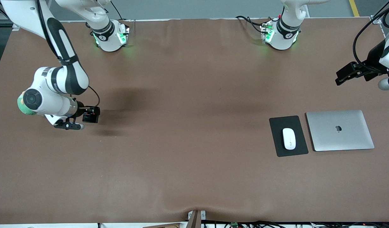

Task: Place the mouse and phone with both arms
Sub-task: 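Carry the phone with the right gripper toward the green plush toy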

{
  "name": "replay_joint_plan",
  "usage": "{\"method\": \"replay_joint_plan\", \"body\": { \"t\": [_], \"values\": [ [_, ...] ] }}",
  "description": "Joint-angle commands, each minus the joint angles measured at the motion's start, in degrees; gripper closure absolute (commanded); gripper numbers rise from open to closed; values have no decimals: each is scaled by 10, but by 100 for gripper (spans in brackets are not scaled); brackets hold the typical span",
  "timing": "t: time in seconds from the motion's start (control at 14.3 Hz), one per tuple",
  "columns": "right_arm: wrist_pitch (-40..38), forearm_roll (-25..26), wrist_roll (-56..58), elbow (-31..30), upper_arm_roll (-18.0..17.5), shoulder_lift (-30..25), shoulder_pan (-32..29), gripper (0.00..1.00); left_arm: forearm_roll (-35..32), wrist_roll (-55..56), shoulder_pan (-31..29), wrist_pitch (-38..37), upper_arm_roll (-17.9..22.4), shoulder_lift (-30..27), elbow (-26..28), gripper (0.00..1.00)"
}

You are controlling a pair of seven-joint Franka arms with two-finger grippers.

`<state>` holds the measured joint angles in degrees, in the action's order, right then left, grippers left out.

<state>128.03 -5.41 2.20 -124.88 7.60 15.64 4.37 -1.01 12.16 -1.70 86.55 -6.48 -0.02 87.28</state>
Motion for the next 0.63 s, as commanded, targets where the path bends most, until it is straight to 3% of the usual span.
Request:
{"method": "replay_joint_plan", "body": {
  "t": [0.0,0.28,0.56],
  "values": [
    [32,9,52,-45,-11,-28,-44,100,10,-13,-1,-2,3,4,-8,0],
    [105,9,91,-90,-12,-23,-66,100,10,-14,-1,-2,3,3,-7,0],
    [150,9,123,-97,-12,6,-80,100,10,-15,-1,-2,3,3,-7,0]
  ]
}}
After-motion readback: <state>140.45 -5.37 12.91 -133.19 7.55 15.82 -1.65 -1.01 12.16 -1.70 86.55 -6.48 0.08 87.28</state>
